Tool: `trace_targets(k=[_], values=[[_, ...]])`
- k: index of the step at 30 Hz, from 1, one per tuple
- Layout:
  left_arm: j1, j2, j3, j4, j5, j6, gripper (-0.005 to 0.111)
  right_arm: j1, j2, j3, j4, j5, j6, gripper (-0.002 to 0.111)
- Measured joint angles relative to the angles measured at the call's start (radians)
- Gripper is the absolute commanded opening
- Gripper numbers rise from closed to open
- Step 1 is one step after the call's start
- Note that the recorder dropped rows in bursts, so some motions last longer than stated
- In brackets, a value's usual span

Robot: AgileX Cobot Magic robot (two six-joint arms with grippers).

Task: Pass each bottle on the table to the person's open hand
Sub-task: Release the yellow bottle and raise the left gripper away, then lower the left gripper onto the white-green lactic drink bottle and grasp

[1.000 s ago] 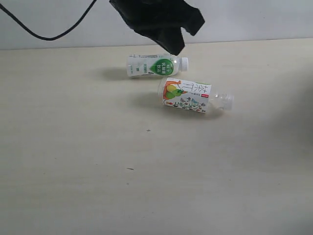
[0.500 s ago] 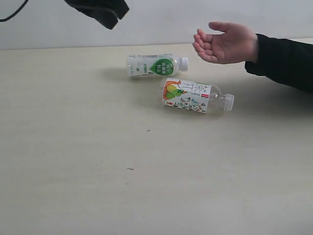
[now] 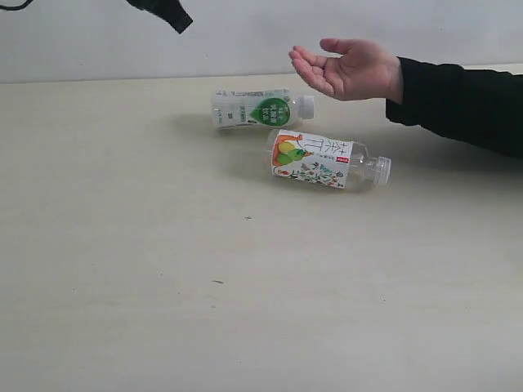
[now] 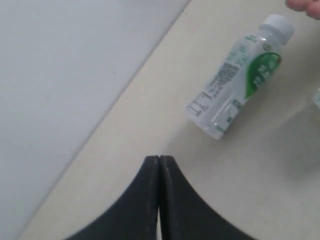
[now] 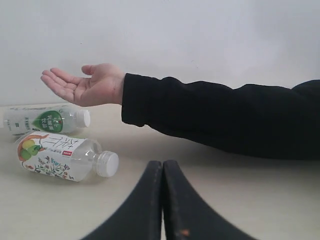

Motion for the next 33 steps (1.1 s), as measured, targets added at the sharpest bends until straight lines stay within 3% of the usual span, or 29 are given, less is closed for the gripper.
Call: trace_targets(k=[7, 12, 15, 17, 19, 22, 33], values=[[0.004, 0.160, -0.143, 0.013, -0.001, 0.257, 0.000, 0.000, 0.000, 0.000, 0.000, 0.000, 0.000, 0.000], [0.004, 0.243, -0.174, 0.015, 0.006, 0.404, 0.003, 0.000, 0.000, 0.000, 0.000, 0.000, 0.000, 0.000], [0.004, 0.259, -0.178, 0.015, 0.006, 0.456, 0.020, 0.000, 0.000, 0.000, 0.000, 0.000, 0.000, 0.000], [0.004, 0.261, -0.180, 0.015, 0.006, 0.486, 0.039, 0.000, 0.000, 0.000, 0.000, 0.000, 0.000, 0.000], [0.004, 0.264, -0.180, 0.015, 0.006, 0.501, 0.069, 0.000, 0.000, 0.000, 0.000, 0.000, 0.000, 0.000], [0.004, 0.265, -0.180, -0.005, 0.004, 0.518, 0.093, 0.000, 0.000, 0.000, 0.000, 0.000, 0.000, 0.000], [0.004, 0.313, -0.182, -0.079, -0.045, 0.528, 0.096, 0.000, 0.000, 0.000, 0.000, 0.000, 0.000, 0.000]])
